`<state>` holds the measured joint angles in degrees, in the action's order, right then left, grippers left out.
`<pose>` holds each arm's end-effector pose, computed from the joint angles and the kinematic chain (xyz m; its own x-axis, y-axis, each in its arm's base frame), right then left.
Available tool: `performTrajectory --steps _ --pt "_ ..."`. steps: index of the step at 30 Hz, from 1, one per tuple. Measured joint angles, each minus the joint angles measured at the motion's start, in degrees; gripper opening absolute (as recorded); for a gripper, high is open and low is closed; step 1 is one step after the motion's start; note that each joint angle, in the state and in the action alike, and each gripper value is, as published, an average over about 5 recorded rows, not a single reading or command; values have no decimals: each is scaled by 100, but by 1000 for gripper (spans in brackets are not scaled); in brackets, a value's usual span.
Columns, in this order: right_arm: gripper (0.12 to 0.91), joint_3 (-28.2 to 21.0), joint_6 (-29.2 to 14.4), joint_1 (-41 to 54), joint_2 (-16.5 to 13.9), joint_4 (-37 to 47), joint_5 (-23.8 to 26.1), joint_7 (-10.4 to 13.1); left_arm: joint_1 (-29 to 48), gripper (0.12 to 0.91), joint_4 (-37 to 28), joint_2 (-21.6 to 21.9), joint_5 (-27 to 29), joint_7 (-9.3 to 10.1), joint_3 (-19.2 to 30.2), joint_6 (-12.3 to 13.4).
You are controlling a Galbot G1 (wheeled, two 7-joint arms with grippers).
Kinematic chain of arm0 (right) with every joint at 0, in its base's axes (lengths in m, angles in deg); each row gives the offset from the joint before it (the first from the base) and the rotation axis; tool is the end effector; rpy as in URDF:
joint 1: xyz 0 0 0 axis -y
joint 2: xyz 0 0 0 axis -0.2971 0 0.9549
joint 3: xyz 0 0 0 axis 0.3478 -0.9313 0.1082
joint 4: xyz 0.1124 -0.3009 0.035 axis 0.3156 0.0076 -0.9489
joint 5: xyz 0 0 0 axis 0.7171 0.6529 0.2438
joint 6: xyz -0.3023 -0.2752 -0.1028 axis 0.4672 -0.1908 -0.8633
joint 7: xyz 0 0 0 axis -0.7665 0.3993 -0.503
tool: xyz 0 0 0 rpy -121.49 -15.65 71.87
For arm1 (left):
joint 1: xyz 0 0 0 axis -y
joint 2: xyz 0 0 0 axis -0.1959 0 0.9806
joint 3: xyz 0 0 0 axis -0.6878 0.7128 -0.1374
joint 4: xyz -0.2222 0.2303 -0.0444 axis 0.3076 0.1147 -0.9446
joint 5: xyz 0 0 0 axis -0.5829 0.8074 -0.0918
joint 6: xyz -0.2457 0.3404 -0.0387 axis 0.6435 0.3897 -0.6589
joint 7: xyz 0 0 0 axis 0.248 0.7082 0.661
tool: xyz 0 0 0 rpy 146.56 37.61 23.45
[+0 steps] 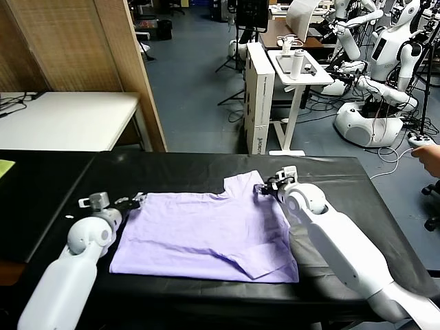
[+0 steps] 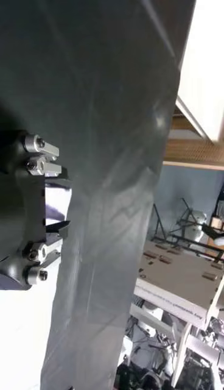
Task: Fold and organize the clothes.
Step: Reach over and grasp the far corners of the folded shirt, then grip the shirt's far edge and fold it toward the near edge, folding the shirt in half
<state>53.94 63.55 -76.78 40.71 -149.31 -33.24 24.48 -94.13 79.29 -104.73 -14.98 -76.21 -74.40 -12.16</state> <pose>0.5303 0.0188 -0.2320 -0.7373 -0.2760 0.6166 -0.2918 0.9533 0.0779 0.4551 0.1292 -0.2622 -0.8428 0.0893 0.5308 -0.0184 0.9808 -0.1941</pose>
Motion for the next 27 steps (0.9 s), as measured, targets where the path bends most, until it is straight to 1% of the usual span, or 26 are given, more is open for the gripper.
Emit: performTrajectory --steps 2,4,10,15,27 --pt "158 4 -10 -5 -2 0 -2 -9 -5 184 1 2 2 -10 5 4" --pt "142 15 -38 -17 -5 -9 0 -12 -15 149 6 6 5 -20 6 12" --pt "140 96 -354 -101 -52 -149 32 -43 -60 148 46 6 16 -35 -5 43" --pt "140 138 -653 -175 -186 -400 19 -127 -140 148 159 14 -27 -26 -86 57" --pt "140 463 -783 -611 -706 -1288 -92 -140 -552 148 952 219 -306 19 -422 59"
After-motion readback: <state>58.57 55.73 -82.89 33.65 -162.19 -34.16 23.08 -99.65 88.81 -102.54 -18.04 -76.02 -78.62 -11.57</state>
